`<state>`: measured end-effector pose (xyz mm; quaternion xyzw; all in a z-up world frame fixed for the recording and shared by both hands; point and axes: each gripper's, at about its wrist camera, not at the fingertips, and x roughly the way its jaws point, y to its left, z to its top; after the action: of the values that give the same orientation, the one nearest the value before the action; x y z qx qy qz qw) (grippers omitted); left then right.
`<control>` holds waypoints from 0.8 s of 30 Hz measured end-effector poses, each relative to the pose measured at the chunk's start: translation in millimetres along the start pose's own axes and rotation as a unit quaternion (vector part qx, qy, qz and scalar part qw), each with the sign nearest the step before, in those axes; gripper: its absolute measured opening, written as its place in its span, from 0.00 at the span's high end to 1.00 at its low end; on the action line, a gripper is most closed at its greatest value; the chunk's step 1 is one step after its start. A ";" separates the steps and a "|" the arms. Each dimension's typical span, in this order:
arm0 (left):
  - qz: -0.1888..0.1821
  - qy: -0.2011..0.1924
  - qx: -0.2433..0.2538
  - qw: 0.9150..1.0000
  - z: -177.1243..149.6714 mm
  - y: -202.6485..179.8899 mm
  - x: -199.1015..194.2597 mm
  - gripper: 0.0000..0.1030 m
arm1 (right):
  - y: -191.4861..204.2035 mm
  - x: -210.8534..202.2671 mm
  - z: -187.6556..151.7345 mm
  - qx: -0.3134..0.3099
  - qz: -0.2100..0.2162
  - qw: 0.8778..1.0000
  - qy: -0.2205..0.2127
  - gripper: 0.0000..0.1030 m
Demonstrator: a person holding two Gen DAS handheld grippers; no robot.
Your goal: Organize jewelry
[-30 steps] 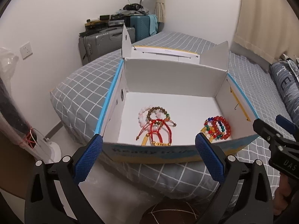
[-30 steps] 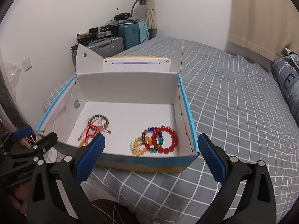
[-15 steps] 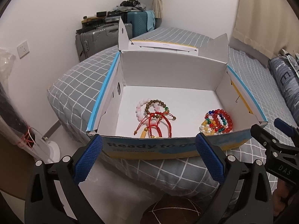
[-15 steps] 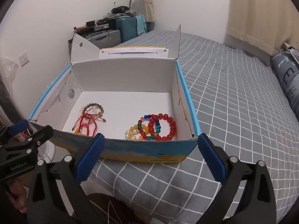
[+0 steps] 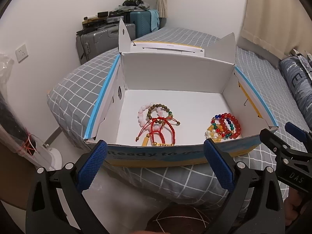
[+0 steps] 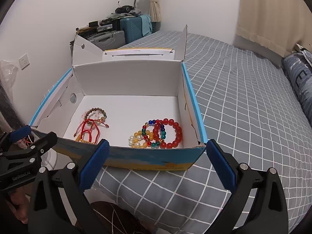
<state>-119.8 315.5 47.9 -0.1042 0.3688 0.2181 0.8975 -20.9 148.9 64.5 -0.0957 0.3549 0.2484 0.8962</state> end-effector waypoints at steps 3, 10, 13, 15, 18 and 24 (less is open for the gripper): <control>0.009 -0.004 0.005 1.000 0.7 -1.8 -1.2 0.06 | 0.2 0.2 0.1 0.000 0.000 1.000 0.000 0.07; 0.021 -0.013 0.006 1.000 2.0 -0.4 -2.1 0.06 | -1.0 1.0 -0.5 0.001 -0.002 1.000 0.002 0.07; 0.021 -0.016 0.004 1.000 2.2 0.2 -2.6 0.06 | -1.5 1.4 -0.7 0.001 -0.001 1.000 0.003 0.07; 0.018 -0.014 0.004 1.000 1.6 0.1 -2.7 0.06 | -1.8 2.0 -0.9 0.001 -0.001 1.000 0.004 0.07; 0.013 -0.011 0.003 1.000 1.6 0.7 -1.7 0.06 | -1.4 2.6 -1.1 0.002 -0.001 1.000 0.004 0.07; 0.007 0.001 0.006 1.000 1.2 1.7 1.8 0.06 | -1.8 2.9 -1.5 0.002 -0.002 1.000 0.005 0.07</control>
<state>-118.7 317.9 47.4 -0.0966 0.3715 0.2226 0.8962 -19.1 147.9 61.5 -0.0955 0.3597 0.2450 0.8952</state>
